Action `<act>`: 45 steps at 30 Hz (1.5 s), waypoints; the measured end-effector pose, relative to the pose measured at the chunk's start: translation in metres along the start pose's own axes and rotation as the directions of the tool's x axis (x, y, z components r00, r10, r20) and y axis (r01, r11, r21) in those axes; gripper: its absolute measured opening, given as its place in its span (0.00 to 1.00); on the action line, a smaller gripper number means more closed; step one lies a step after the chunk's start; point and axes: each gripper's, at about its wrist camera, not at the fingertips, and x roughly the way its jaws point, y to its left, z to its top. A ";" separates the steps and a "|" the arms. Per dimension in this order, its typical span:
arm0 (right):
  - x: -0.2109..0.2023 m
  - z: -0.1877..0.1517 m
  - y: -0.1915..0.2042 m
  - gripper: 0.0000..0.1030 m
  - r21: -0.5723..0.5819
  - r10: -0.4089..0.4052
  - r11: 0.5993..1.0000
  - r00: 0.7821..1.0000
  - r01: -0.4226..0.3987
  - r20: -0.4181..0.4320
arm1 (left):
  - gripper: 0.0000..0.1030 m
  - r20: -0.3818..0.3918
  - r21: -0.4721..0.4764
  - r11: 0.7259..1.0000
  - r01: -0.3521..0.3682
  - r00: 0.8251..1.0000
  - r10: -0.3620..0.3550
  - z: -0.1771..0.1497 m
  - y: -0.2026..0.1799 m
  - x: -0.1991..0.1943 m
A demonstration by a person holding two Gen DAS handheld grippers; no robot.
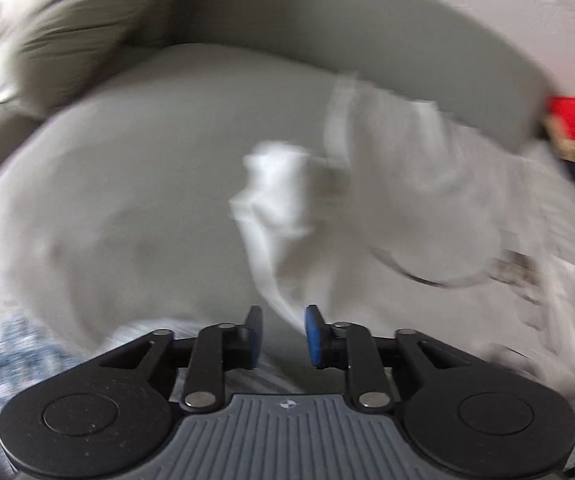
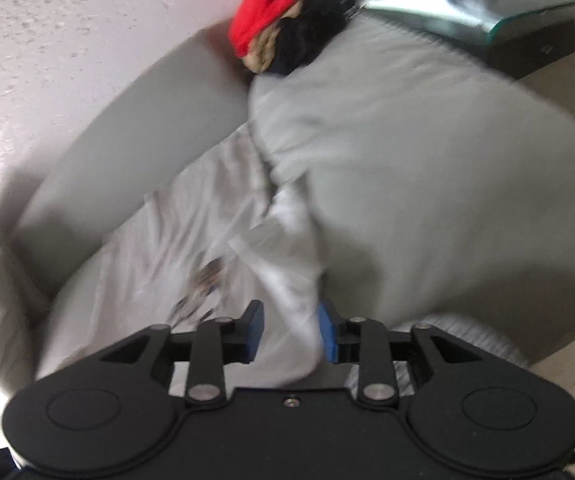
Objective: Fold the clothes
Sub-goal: 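Lower the sweatshirt flat onto the sofa with both grippers, then open both grippers and release the flattened sweatshirt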
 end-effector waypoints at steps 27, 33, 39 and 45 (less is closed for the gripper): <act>0.042 -0.089 0.080 0.03 -0.574 -0.056 0.818 0.991 -0.022 -0.118 | 0.00 -0.121 0.295 0.955 0.040 0.993 -0.005 -0.052 -0.086 0.036; 0.047 -0.092 0.081 0.05 -0.607 -0.127 0.794 0.968 -0.033 -0.218 | 0.00 -0.227 0.342 0.940 -0.014 0.969 0.097 -0.066 -0.078 0.056; 0.022 -0.076 0.076 0.28 -0.540 -0.014 0.834 0.976 -0.108 -0.218 | 0.16 -0.169 0.344 0.929 0.136 0.982 -0.082 -0.058 -0.070 0.020; 0.031 -0.041 0.081 0.20 -0.514 0.009 0.857 0.998 -0.038 -0.058 | 0.33 0.012 0.316 0.947 0.057 0.998 -0.064 -0.026 -0.091 0.027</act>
